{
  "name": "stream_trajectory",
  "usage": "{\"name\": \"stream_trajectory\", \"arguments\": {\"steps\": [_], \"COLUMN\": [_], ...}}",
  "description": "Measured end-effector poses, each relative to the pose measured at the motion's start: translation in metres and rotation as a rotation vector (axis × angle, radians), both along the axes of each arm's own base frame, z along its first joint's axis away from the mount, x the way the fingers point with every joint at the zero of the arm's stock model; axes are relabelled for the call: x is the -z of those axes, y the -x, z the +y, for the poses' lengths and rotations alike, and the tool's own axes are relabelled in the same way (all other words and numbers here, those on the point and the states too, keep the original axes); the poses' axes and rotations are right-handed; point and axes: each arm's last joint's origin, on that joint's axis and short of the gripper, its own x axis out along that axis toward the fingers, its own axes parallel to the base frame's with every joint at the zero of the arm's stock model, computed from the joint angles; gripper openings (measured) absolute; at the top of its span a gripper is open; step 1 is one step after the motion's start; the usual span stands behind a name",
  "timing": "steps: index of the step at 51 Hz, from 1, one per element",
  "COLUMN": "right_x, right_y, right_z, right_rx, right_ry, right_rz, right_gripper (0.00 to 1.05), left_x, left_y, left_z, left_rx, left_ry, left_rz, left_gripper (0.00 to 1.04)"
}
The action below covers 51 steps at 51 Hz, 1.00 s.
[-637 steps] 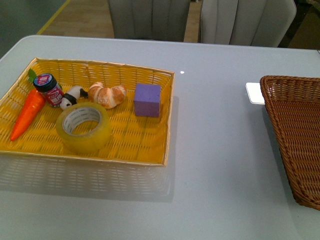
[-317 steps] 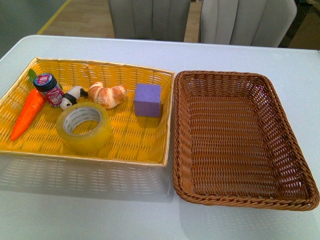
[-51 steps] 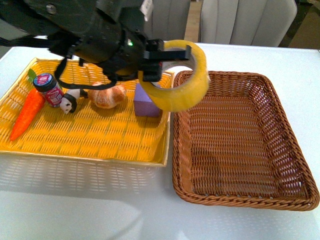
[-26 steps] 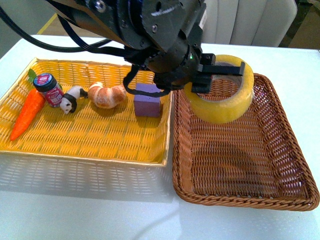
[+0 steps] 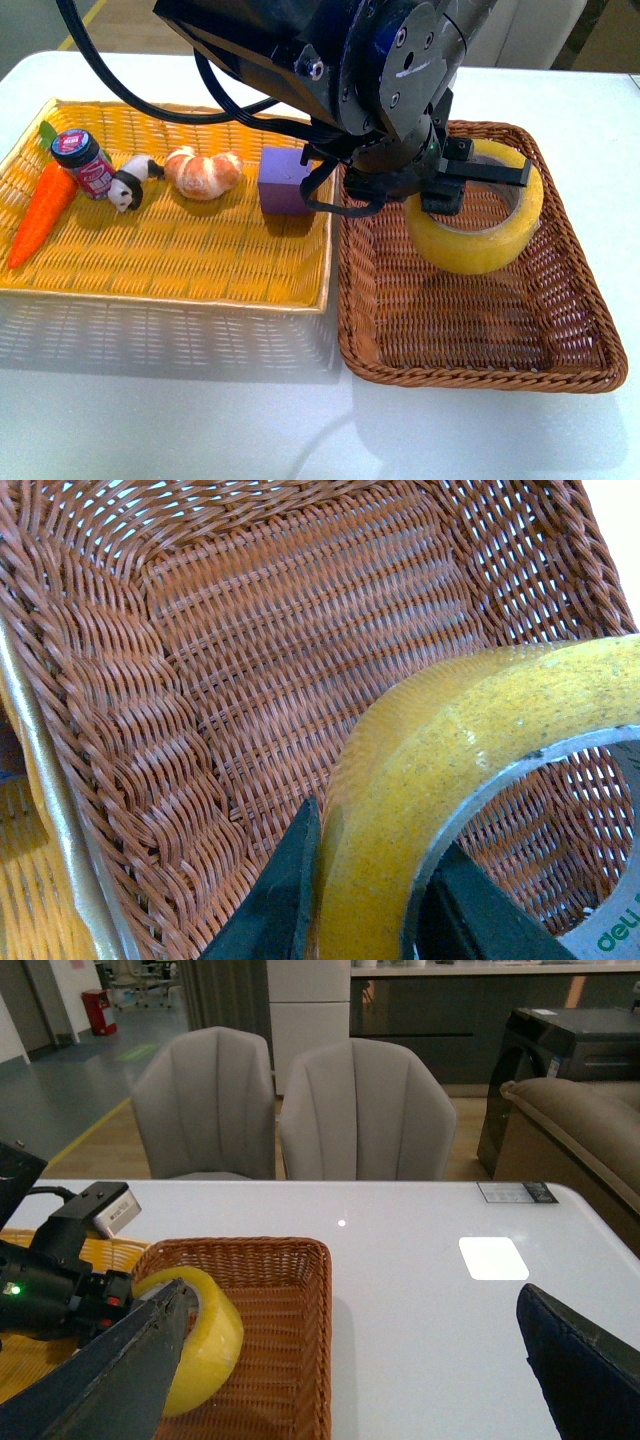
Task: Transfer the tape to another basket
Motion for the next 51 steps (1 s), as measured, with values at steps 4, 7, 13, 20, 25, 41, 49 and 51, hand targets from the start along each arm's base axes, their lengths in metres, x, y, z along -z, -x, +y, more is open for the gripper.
{"name": "stream_trajectory", "arguments": {"steps": [4, 7, 13, 20, 25, 41, 49, 51], "right_x": [0.000, 0.000, 0.000, 0.000, 0.000, 0.000, 0.000, 0.000], "right_y": [0.000, 0.000, 0.000, 0.000, 0.000, 0.000, 0.000, 0.000], "right_z": [0.000, 0.000, 0.000, 0.000, 0.000, 0.000, 0.000, 0.000], "right_rx": [0.000, 0.000, 0.000, 0.000, 0.000, 0.000, 0.000, 0.000], "right_ry": [0.000, 0.000, 0.000, 0.000, 0.000, 0.000, 0.000, 0.000], "right_rz": [0.000, 0.000, 0.000, 0.000, 0.000, 0.000, 0.000, 0.000], "right_gripper": [0.96, 0.96, 0.96, 0.96, 0.96, 0.96, 0.96, 0.96], "left_x": [0.001, 0.001, 0.001, 0.008, 0.006, -0.051, -0.067, -0.072], "left_y": [0.000, 0.000, 0.000, 0.006, 0.008, 0.017, 0.034, 0.040], "left_z": [0.000, 0.000, 0.000, 0.014, 0.028, 0.112, 0.147, 0.156], "left_rx": [0.001, 0.000, -0.009, -0.043, -0.069, -0.230, -0.272, -0.279], "left_ry": [0.003, 0.007, 0.014, 0.008, 0.016, 0.133, 0.187, 0.210], "left_rz": [0.005, 0.008, 0.003, 0.009, 0.010, -0.134, -0.185, -0.206], "left_gripper": [0.36, 0.48, 0.73, 0.98, 0.95, 0.96, 0.96, 0.96]}}
